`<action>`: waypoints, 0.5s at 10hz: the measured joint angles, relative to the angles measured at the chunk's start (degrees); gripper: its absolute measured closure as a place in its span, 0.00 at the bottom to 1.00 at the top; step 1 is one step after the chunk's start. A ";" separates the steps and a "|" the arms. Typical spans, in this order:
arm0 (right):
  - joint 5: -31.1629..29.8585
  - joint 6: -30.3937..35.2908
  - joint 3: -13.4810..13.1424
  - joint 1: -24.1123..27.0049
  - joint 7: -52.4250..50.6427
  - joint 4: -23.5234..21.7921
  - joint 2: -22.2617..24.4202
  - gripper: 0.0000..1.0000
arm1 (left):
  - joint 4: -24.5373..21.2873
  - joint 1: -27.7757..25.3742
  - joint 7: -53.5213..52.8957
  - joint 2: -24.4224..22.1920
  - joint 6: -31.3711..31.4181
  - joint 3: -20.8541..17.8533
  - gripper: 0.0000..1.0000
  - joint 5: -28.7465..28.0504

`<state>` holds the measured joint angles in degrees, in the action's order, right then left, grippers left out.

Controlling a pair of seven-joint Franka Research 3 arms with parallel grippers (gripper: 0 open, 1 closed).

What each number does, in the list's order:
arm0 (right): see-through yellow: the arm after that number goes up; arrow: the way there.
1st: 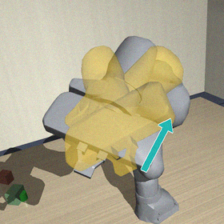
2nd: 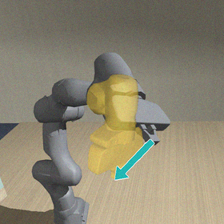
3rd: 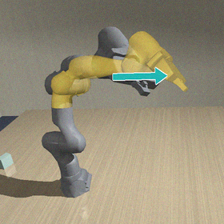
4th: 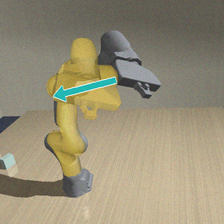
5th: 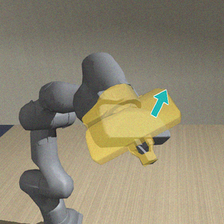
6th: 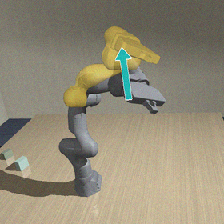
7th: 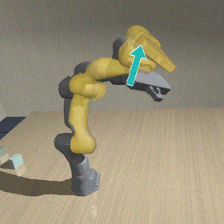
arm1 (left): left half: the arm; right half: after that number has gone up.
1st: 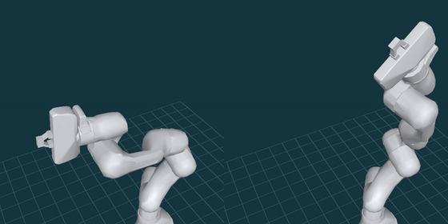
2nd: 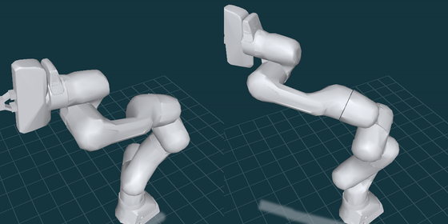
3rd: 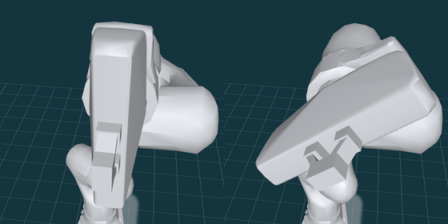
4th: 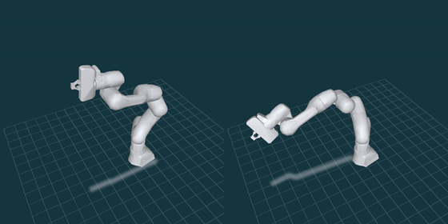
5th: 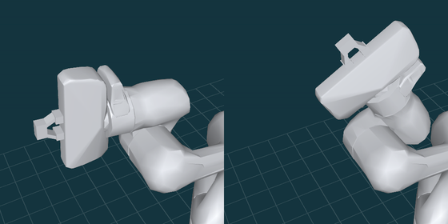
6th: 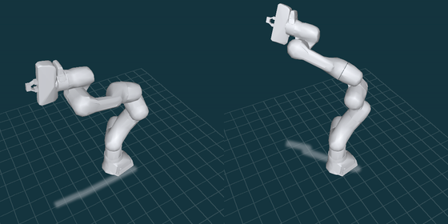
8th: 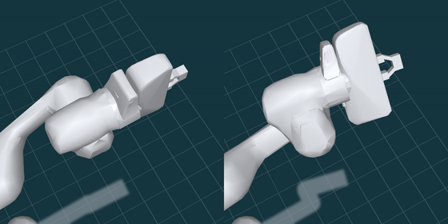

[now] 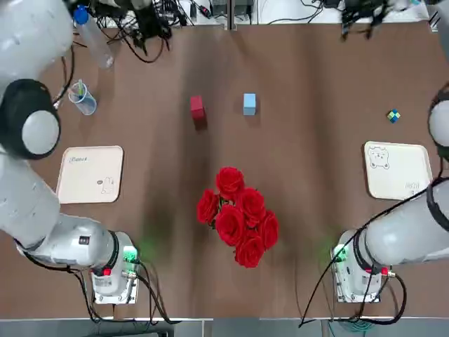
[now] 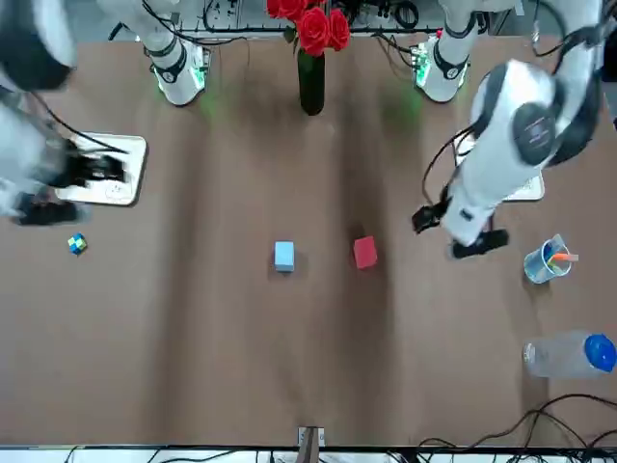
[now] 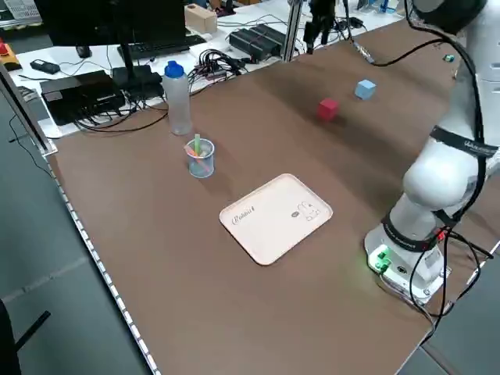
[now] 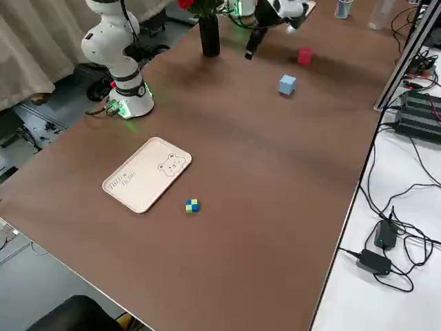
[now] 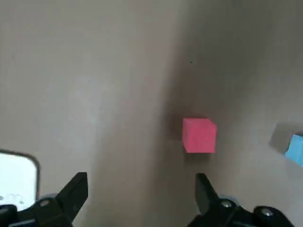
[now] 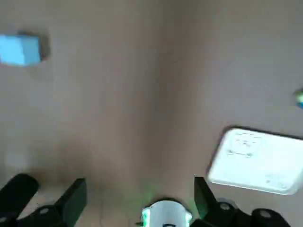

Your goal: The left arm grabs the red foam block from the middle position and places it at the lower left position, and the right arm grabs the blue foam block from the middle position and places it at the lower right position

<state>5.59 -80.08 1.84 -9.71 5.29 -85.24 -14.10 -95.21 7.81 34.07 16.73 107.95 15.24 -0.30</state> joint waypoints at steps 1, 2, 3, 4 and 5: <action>2.48 -3.87 0.02 -3.18 5.44 0.00 -3.61 0.00 | -0.17 1.55 2.14 3.05 3.49 0.00 0.00 -0.25; 3.82 -8.53 0.04 -5.82 9.63 0.05 -6.32 0.00 | -0.31 3.37 4.55 6.40 7.37 0.00 0.00 -1.11; 5.51 -12.67 0.03 -8.52 13.49 0.07 -8.21 0.00 | -0.38 5.11 7.06 9.48 10.79 0.02 0.00 -2.64; 7.28 -17.45 0.05 -11.44 18.17 0.10 -9.62 0.00 | -0.41 6.42 9.13 12.02 13.84 0.03 0.00 -3.69; 8.22 -22.83 0.09 -14.63 22.42 0.09 -10.98 0.00 | -0.45 7.62 10.57 13.94 16.06 0.02 0.00 -4.45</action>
<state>13.81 -102.91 1.93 -24.34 27.72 -85.14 -25.07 -95.66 15.43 44.65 30.67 124.01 15.26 -4.75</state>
